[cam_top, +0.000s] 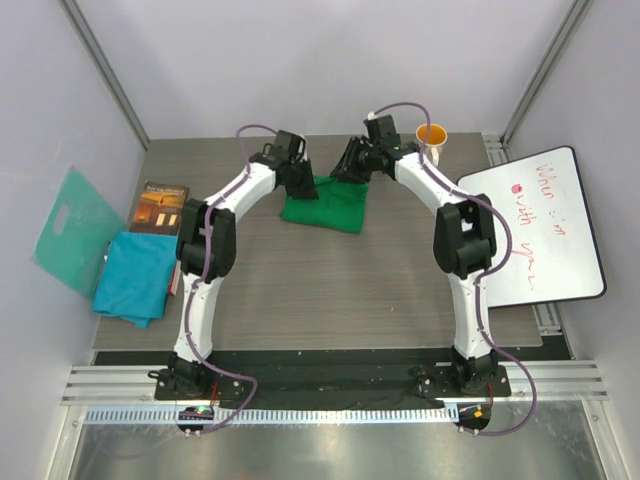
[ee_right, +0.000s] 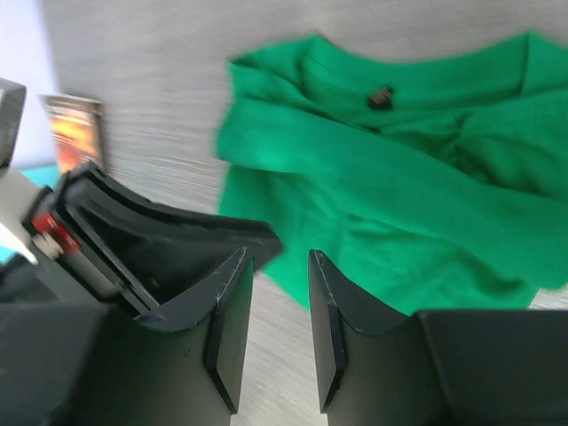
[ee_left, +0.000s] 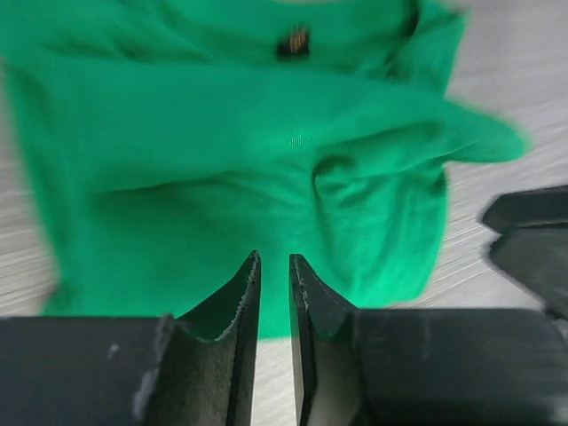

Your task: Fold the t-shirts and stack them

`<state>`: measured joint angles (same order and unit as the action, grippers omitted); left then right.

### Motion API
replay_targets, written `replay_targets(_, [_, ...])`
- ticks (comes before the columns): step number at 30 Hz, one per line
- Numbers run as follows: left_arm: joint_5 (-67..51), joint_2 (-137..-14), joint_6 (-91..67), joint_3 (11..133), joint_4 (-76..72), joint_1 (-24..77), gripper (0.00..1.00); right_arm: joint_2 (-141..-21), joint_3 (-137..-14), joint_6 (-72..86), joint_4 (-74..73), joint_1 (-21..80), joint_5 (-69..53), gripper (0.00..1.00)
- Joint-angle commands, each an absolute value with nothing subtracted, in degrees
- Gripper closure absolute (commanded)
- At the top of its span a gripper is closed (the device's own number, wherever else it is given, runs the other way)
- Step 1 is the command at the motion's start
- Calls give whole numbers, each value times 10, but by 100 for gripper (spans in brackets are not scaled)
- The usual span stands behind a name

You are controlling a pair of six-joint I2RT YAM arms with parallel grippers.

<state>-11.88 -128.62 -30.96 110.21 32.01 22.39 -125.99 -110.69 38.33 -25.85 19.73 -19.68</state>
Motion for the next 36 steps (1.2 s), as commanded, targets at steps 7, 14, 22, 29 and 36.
replay_targets(7, [-130,-1328,-309,1110,314,227,89,-1341,-1164,358,-307,192,-164,66])
replay_targets(14, [-121,-1294,-289,1022,314,235,92,-1391,-1229,345,-300,191,-120,65])
replay_targets(22, [-103,-1245,-269,910,313,235,95,-1457,-1304,381,-284,183,-143,64])
replay_targets(29, [-78,-1188,-267,870,323,235,79,-1432,-1249,363,-285,181,-167,64])
replay_targets(36, [-63,-1198,-262,998,372,224,64,-1347,-1210,337,-282,182,-156,64])
